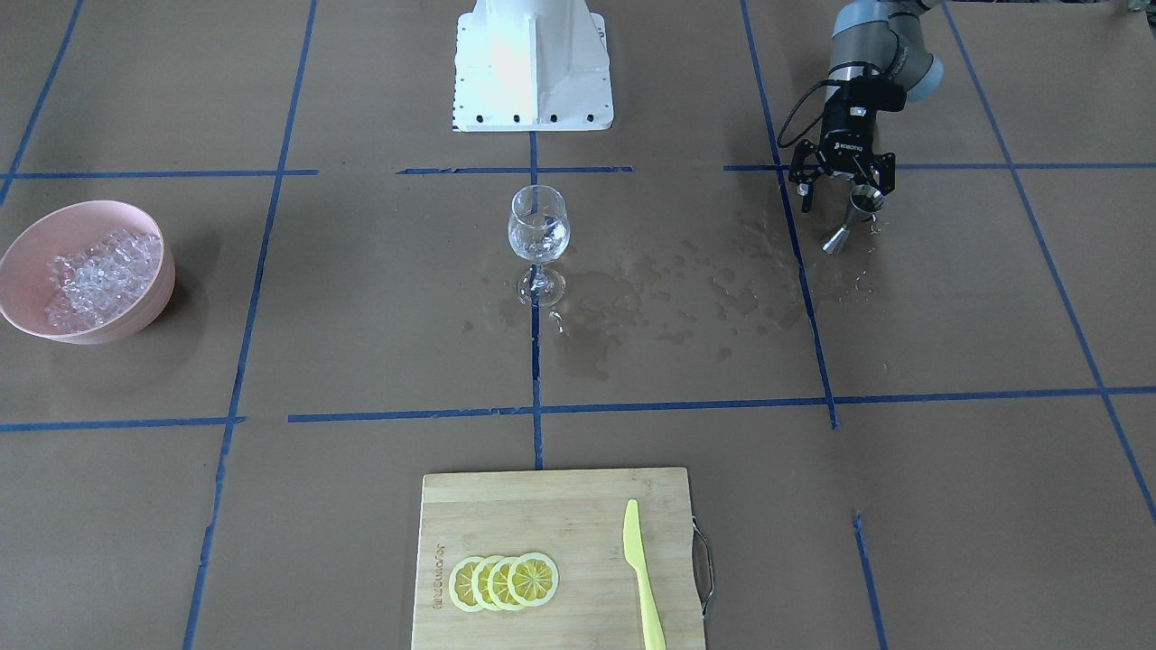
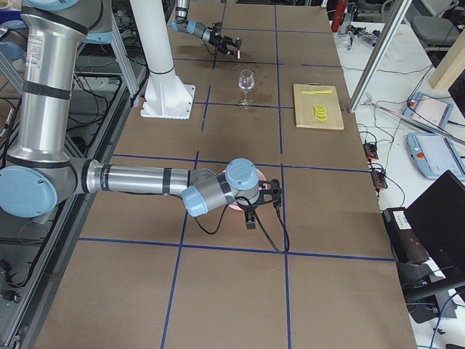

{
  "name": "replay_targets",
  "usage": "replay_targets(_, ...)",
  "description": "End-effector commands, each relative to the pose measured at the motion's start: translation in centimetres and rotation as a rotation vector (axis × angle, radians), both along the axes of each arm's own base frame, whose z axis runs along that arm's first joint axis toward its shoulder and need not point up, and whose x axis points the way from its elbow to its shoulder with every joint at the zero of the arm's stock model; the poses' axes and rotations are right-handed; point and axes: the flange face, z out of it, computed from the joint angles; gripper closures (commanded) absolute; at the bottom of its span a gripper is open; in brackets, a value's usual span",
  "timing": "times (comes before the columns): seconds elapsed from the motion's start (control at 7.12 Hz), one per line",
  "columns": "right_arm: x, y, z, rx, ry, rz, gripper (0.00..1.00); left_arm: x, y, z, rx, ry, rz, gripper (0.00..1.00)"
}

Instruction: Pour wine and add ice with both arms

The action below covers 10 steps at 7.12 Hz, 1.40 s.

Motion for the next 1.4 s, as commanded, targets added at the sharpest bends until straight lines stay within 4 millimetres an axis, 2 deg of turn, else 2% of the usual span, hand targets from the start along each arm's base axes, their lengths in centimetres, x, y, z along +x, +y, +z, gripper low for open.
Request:
replay_targets(0.0,0.0,0.0,0.0,-0.001,0.004,0.002,0.0,-0.3,-0.5,0.4,0.001,-0.003,-0.018,0.06)
replay_targets(0.28,0.0,0.0,0.4,-0.006,0.004,0.001,0.0,-1.2,-2.2,1.2,0.0,-0.016,-0.063,0.06)
replay_targets(0.7,0.0,0.0,0.6,-0.011,0.005,0.001,0.0,-1.2,-2.8,1.8,0.0,-0.033,-0.077,0.07)
replay_targets(0.98,0.0,0.0,0.7,-0.012,0.006,0.0,0.0,-1.2,-2.8,1.9,0.0,-0.036,-0.076,0.23)
replay_targets(1.26,-0.1,0.0,0.8,-0.013,0.008,-0.001,0.0,-0.8,-2.7,1.7,0.002,-0.036,-0.074,0.46)
